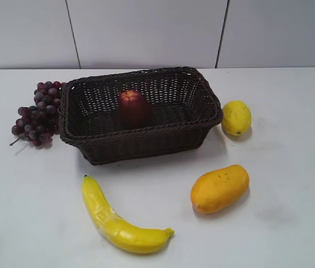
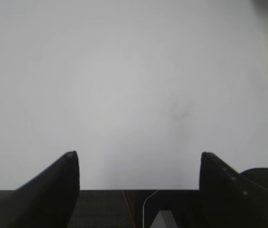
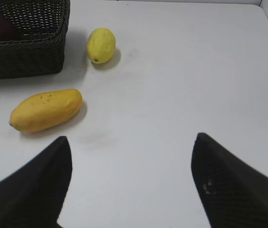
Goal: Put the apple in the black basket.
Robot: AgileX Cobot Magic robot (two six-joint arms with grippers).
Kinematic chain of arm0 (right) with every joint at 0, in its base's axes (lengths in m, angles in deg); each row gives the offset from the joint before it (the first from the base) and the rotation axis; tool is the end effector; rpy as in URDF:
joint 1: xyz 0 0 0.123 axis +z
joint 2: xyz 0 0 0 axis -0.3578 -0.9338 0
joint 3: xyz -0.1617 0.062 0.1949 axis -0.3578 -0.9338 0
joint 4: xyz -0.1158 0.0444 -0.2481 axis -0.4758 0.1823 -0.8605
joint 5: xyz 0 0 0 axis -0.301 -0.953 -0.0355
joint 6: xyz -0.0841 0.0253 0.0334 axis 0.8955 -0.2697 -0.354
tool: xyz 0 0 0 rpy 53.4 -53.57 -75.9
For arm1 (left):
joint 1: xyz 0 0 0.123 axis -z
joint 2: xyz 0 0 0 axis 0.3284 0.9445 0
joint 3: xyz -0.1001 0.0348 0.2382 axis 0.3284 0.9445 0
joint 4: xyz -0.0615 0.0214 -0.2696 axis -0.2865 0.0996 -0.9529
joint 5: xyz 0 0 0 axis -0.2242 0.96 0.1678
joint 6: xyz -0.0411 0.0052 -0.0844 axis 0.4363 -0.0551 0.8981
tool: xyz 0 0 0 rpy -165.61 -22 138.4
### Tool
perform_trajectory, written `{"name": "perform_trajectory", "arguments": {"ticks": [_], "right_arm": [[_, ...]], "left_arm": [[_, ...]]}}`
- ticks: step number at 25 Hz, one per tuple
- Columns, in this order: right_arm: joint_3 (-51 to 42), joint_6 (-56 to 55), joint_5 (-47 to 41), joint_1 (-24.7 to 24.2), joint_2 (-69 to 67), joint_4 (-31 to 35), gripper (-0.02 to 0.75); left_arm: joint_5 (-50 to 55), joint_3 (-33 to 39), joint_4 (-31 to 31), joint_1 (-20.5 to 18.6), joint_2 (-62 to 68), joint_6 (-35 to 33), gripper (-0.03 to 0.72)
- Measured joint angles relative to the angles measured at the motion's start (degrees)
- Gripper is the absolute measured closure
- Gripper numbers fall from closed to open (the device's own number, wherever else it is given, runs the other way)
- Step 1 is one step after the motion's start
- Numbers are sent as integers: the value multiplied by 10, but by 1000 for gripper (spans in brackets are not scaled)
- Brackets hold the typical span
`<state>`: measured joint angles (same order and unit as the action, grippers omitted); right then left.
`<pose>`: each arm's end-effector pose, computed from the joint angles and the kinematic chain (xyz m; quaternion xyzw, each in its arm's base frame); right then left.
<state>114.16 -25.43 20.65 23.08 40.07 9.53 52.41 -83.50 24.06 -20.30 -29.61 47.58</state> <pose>0.0455 0.0096 0.2893 -0.0394 0.8458 0.0440 0.5302 0.1157 -0.0114 0.2464 0.0280 0.9539 -0.0622 0.2923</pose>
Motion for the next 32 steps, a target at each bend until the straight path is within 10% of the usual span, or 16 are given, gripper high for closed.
{"name": "perform_trajectory", "arguments": {"ticks": [32], "right_arm": [[0, 0, 0, 0, 0, 0, 148]], "left_arm": [[3, 4, 0, 0, -281, 0, 99]]}}
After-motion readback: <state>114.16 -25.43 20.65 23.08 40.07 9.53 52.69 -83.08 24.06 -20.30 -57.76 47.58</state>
